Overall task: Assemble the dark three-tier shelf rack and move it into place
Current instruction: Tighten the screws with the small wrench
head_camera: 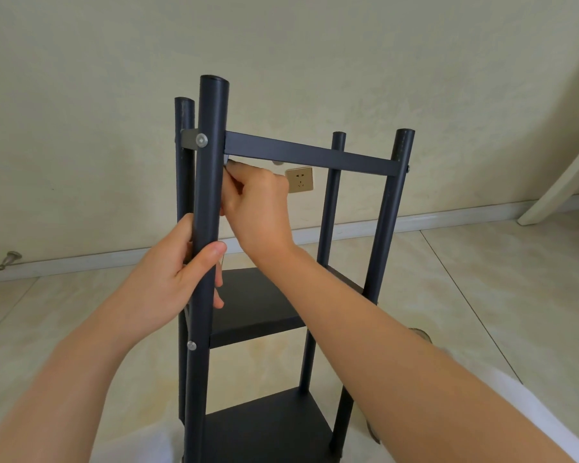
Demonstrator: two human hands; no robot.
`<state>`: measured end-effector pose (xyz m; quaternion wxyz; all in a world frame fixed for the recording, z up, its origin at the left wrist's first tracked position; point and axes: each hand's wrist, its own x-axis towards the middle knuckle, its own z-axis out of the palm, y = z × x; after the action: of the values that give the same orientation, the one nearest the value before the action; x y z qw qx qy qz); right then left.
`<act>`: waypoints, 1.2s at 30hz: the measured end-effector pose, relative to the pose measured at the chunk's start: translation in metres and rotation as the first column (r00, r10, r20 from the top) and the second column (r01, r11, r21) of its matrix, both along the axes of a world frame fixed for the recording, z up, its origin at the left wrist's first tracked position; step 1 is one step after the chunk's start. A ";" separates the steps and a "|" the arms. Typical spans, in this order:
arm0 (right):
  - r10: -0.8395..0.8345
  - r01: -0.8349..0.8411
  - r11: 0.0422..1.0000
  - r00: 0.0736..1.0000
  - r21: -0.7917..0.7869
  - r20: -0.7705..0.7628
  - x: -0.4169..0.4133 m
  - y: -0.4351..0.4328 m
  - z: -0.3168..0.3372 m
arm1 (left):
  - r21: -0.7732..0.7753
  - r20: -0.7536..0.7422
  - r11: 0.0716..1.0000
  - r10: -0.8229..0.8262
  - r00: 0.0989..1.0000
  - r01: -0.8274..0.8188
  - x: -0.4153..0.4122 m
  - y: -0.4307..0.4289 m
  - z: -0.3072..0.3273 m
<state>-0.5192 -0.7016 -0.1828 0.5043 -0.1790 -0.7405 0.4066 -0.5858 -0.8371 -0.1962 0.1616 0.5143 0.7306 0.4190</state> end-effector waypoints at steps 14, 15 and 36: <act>0.088 -0.081 0.996 0.970 -0.039 0.227 0.018 0.009 0.004 | -0.025 0.015 1.000 0.019 1.000 -0.019 0.000 -0.004 0.000; 0.095 -0.089 0.995 0.966 -0.037 0.242 0.020 0.008 0.005 | -0.026 0.023 0.999 0.022 1.000 -0.021 0.000 -0.004 0.000; 0.155 -0.133 0.982 0.973 -0.131 0.172 0.017 0.001 0.012 | -0.021 0.040 1.000 0.014 0.999 -0.013 -0.003 -0.006 -0.001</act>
<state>-0.5024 -0.7007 -0.1712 0.3925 -0.1906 -0.7688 0.4675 -0.5887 -0.8433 -0.1969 0.1786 0.4992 0.7350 0.4227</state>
